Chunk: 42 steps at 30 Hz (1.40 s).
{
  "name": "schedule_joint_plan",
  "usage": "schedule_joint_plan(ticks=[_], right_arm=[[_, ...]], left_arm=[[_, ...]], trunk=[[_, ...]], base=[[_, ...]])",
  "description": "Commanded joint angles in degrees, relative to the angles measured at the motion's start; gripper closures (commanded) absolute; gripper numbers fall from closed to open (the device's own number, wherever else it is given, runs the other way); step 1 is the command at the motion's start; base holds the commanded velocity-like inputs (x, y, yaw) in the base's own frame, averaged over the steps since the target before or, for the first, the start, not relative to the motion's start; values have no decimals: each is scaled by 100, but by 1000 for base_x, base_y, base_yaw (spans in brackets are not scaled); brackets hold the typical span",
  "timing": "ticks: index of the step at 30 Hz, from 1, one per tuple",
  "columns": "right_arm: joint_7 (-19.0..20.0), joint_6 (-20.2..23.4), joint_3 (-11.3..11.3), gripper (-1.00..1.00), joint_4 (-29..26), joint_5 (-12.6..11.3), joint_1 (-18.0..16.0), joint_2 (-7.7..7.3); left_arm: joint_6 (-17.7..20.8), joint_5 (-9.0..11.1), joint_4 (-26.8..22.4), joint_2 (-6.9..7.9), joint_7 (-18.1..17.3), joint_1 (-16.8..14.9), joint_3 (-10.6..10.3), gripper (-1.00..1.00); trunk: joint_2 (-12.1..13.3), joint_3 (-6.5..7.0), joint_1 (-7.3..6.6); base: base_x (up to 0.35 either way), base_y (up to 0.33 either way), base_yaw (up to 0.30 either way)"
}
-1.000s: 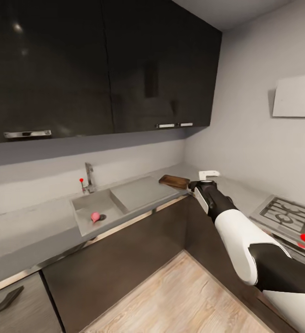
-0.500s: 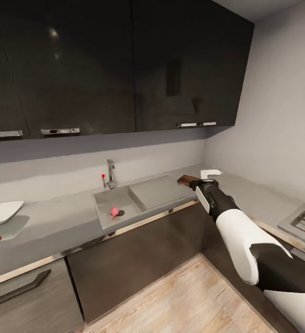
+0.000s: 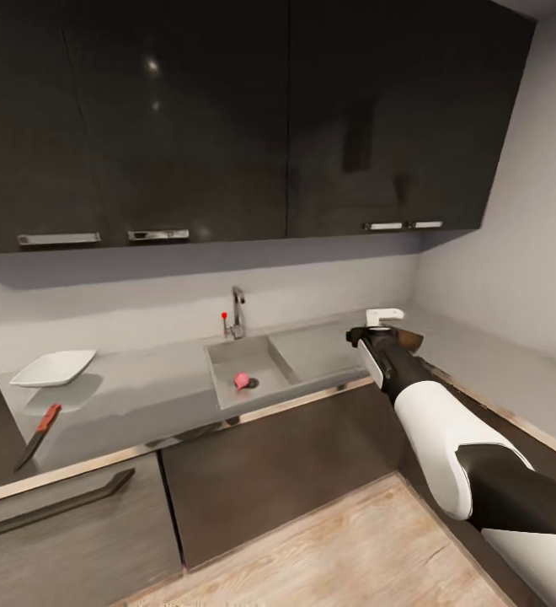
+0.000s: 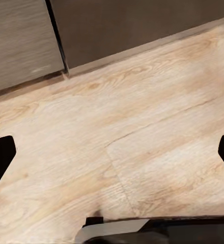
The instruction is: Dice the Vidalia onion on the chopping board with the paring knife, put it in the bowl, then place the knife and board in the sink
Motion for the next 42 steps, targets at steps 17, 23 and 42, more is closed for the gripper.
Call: schedule_joint_plan(ticks=[17, 23, 42], right_arm=[[-10, 36, 8, -100, -14, 51, 1, -52], [-1, 36, 5, -100, -12, 51, 1, -164], [57, 36, 13, -100, -10, 51, 1, -253]], left_arm=[[8, 20, 283, -53, 7, 37, 6, -100], [10, 20, 364, -65, 10, 38, 11, -100], [10, 20, 512, -67, 10, 37, 33, -100]], trunk=[[-3, -31, 2], [-3, -32, 2], [-3, -32, 2]], base=[[144, -237, 173], [157, -302, 3], [140, -309, 0]])
